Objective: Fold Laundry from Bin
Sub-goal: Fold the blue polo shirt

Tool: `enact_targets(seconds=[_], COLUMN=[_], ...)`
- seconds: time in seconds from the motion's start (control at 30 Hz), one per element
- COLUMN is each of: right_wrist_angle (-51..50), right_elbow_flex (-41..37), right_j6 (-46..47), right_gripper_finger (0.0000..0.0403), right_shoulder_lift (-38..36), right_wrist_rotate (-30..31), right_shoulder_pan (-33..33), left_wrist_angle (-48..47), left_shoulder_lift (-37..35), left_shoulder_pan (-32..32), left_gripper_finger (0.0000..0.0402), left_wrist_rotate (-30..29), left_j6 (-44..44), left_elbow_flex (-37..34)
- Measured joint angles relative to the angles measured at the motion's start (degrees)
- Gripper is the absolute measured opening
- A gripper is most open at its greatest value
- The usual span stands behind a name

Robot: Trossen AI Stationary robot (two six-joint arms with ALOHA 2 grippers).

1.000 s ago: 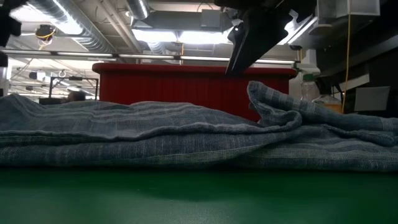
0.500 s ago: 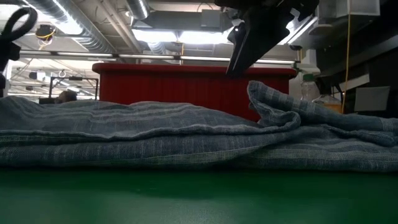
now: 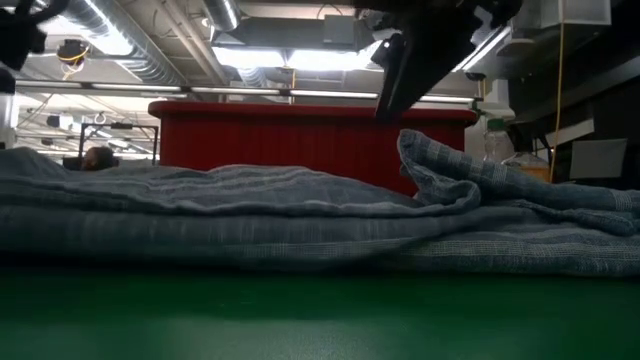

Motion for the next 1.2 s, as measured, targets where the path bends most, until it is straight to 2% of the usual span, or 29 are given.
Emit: enact_targets(seconds=[0.13,0.33,0.57,0.7,0.87,1.1,1.2], right_wrist_angle=[-7.9,-18.1,-24.1,-24.3,-24.9,-29.6,-31.6], right_elbow_flex=[4.4,8.7,8.8,8.8,8.8,8.8,8.8], right_j6=[0.7,4.6,9.1,9.7,11.0,14.5,16.5], right_gripper_finger=[0.017,0.017,0.017,0.017,0.017,0.017,0.017], right_shoulder_lift=[-0.1,-0.2,-0.2,-0.2,-0.2,-1.0,-1.9], right_wrist_rotate=[0.0,0.0,0.0,-0.1,-0.3,-1.9,-2.0], right_shoulder_pan=[1.8,6.8,12.4,14.3,15.0,14.8,14.9], left_wrist_angle=[-6.0,-16.5,-21.0,-20.2,-13.4,9.9,21.0], left_shoulder_lift=[-0.1,-0.1,-0.2,-0.3,-0.3,-0.3,-0.3], left_shoulder_pan=[0.2,0.3,1.1,3.2,8.1,16.5,19.9], left_gripper_finger=[0.0006,0.0004,0.0004,0.0003,0.0003,0.0003,0.0003], left_wrist_rotate=[-1.3,-7.3,-18.9,-25.8,-31.7,-29.8,-26.9], left_j6=[-0.1,-0.1,0.7,6.2,17.7,42.8,52.9], left_elbow_flex=[4.3,13.1,22.3,26.1,28.3,28.3,28.3])
